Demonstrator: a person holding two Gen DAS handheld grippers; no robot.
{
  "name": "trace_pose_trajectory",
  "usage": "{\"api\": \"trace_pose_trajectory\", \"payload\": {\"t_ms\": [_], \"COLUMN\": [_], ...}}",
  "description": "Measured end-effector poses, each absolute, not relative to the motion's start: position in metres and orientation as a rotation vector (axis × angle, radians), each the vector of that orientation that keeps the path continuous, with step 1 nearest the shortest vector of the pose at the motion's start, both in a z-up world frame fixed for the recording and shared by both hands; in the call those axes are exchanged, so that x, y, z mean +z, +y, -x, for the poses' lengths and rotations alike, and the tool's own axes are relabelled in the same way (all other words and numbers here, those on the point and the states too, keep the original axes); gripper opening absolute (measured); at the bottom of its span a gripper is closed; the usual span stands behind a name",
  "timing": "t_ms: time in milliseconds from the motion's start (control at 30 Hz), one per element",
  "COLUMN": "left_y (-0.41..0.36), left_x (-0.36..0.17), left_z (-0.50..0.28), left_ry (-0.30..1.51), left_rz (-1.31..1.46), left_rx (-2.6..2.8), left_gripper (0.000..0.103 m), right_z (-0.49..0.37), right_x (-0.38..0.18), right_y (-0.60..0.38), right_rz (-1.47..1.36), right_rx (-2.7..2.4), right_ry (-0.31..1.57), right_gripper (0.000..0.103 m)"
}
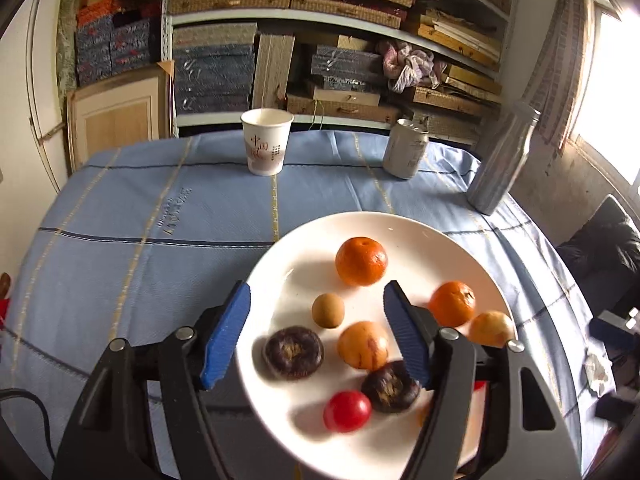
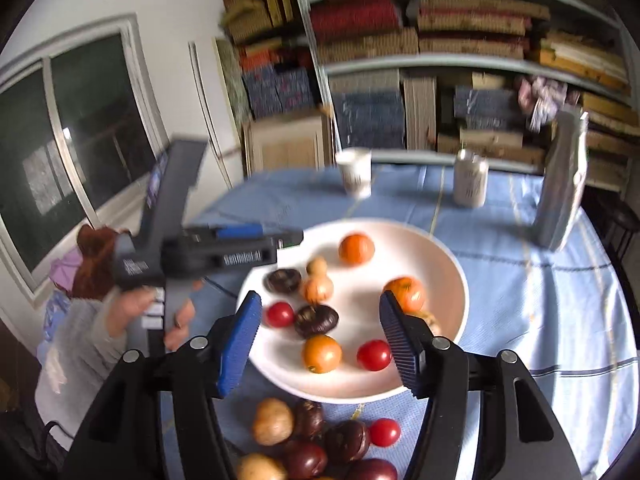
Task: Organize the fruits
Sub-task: 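Move the open left tool to a large tan round fruit in the pile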
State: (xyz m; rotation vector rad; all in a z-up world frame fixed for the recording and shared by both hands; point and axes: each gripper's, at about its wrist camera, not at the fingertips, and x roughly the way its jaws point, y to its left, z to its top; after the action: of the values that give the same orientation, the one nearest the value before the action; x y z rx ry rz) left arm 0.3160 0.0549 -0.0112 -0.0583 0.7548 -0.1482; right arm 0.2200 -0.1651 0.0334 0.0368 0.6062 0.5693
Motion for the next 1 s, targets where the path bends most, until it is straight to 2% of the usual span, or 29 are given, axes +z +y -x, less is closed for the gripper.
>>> {"api": "trace_pose_trajectory", "payload": {"t_ms": [67, 133, 333, 633, 700, 900, 1000], "left_y": [0.051, 0.047, 0.026, -0.007, -0.015, -0.022, -0.02], "left_x": [-0.006, -0.004, -0.015, -0.042, -0.046, -0.062, -0.064], "left_z": [-0.303, -0.291, -0.227, -0.169, -0.167, -0.173, -0.175], "left_ry": [0.75, 0.751, 0.748, 0.786, 0.784, 0.827, 0.83], "left_rz": [0.037, 0.027, -0.038, -0.088, -0.118, -0.157, -0.152], "left_rx": [-0.14, -0.143, -0.166, -0.234, -0.228, -0.219, -0.216], "left_gripper": [0.067, 0.068, 0.077, 0.079, 0.083, 0.083, 0.087], "right_z": [-0.205, -0.185, -0.14, -0.143, -0.144, -0.145, -0.144], "right_x": [0.043, 0.049, 0.029, -0.01, -0.01, -0.012, -0.011], "right_y": [-0.174, -0.188, -0.233, -0.27, -0.27, -0.272, -0.269], "right_rz": [-0.051, -0.078, -0.147, -0.251, -0.247, -0.243, -0.242], "right_rx": [0.564, 0.555, 0.461, 0.352, 0.354, 0.353, 0.359], "right_ry": [0.557, 0.5, 0.397, 0.486, 0.483, 0.491, 0.493], "right_gripper": [0.066, 0.076, 0.091, 0.095, 0.097, 0.097, 0.097]}}
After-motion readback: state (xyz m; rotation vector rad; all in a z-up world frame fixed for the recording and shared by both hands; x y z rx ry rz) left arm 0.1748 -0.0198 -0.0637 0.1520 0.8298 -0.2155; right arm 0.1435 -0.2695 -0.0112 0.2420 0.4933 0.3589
